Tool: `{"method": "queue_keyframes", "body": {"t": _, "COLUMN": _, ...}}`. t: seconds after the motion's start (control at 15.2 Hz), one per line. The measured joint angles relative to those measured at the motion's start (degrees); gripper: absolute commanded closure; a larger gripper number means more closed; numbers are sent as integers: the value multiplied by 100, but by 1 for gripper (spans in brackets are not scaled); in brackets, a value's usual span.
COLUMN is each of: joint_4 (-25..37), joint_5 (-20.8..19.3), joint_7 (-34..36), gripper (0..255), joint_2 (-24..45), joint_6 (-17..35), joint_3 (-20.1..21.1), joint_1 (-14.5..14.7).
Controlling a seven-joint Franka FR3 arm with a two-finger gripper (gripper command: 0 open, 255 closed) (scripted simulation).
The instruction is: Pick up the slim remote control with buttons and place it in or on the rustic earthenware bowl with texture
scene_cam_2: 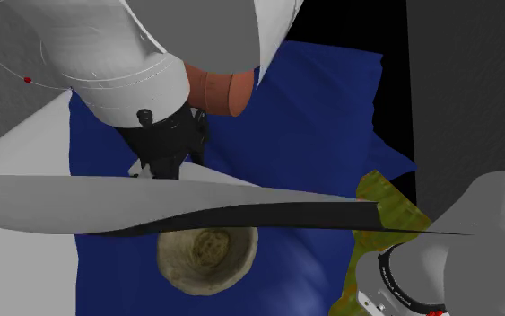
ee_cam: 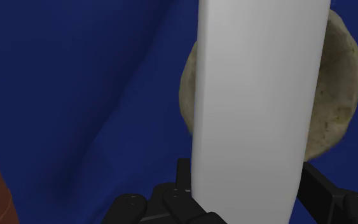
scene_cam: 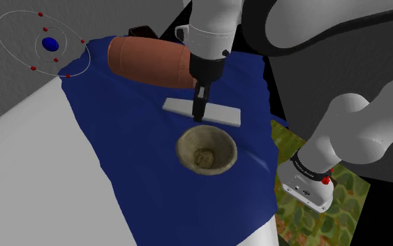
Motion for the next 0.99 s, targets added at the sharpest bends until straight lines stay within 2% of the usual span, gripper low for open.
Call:
{"method": "queue_keyframes", "body": {"t": 0.2, "joint_4": -391, "joint_5": 257, "joint_7": 205, "gripper": 255, "joint_2": -554, "joint_6": -125, "joint_3": 127, "joint_1": 228}}
{"method": "queue_keyframes", "body": {"t": 0.4, "joint_4": -638, "joint_5": 385, "joint_7": 335, "gripper": 255, "joint_2": -743, "joint_6": -48, "joint_3": 233, "joint_1": 348}}
{"method": "queue_keyframes", "body": {"t": 0.99, "joint_4": -1192, "joint_5": 448, "joint_7": 361, "gripper": 255, "joint_2": -603, "joint_6": 642, "joint_3": 371, "joint_1": 375}}
